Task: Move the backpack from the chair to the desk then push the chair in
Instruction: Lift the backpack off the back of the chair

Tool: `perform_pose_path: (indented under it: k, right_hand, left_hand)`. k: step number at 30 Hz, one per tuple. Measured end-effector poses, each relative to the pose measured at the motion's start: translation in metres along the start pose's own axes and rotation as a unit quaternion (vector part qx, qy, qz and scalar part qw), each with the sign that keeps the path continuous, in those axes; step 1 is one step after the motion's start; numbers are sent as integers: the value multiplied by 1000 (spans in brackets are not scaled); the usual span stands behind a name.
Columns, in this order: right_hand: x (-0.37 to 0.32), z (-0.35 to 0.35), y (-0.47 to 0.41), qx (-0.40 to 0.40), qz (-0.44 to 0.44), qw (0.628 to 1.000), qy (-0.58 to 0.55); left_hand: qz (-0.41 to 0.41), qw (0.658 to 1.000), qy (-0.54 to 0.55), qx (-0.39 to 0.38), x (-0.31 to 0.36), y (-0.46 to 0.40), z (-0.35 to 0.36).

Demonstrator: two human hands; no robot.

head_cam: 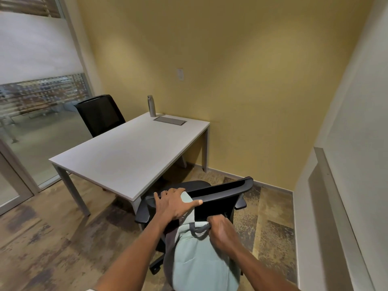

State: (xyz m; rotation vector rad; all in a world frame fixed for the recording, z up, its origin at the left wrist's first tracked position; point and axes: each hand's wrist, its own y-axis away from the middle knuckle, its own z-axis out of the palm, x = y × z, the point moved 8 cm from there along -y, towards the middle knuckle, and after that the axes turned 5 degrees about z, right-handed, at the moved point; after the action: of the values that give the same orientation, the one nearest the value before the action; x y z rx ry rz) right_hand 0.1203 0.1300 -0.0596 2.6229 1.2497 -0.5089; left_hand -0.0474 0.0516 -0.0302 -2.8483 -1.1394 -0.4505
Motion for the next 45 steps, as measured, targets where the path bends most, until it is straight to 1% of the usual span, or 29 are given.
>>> perform_pose_path:
  k: [4, 6, 9, 11, 14, 18, 20, 21, 23, 25, 26, 28, 30, 32, 34, 36, 38, 43, 45]
  right_hand:
    - [-24, -18, 6, 3, -38, 998, 40]
    - [-34, -23, 7, -3, -54, 997, 54]
    - [-45, -29, 7, -13, -62, 996, 64]
    - [-51, -31, 8, -13, -71, 995, 65]
    - [-55, -33, 10, -1, -80, 995, 54]
    - [-47, -30, 12, 0, -71, 997, 20]
    - [-45, -28, 15, 5, -71, 997, 2]
    - [-43, -27, 16, 7, -68, 998, -7]
    - [-40, -27, 18, 10, -59, 998, -19]
    - [-37, -28, 17, 8, -52, 998, -26]
    - [-35, -28, 17, 6, -50, 998, -27]
    - [-28, -32, 17, 10, -38, 999, -28]
    - [-19, -37, 18, 15, -18, 999, -25]
    - [-9, -44, 19, 11, -7, 1000, -18]
    - [0, -52, 21, 7, -8, 1000, -6]
    - [12, -63, 24, 10, -3, 1000, -1]
    - [26, -75, 27, 14, 10, 1000, 3]
    - [70, -109, 35, 10, 57, 998, 22]
    - [89, -127, 39, 10, 74, 997, 19]
  left_hand:
    - [-35, 995, 83, -34, -25, 0, -16]
    - [-60, 991, 121, -11, -43, 4, -26]
    - [-104, 982, 144, 71, -68, 16, -43]
    - [-142, 971, 158, 110, -84, 26, -48]
    - [-188, 957, 193, 109, -107, 41, -44]
    - [-196, 946, 240, 97, -119, 57, -33]
    - [-185, 941, 273, 76, -116, 64, -23]
    - [-179, 937, 295, 50, -111, 69, -16]
    - [-161, 926, 340, -20, -95, 77, 0]
    - [-126, 918, 360, -111, -80, 84, 21]
    - [-98, 913, 362, -157, -71, 87, 32]
    - [-5, 914, 333, -233, -49, 94, 45]
    - [58, 919, 286, -266, -30, 99, 53]
    - [89, 930, 264, -238, -17, 98, 60]
    - [100, 948, 252, -168, -5, 92, 62]
    - [110, 955, 251, -111, 10, 88, 61]
    - [127, 952, 265, -87, 29, 86, 62]
    - [173, 941, 285, -61, 87, 80, 60]
    - [193, 934, 300, -36, 114, 73, 56]
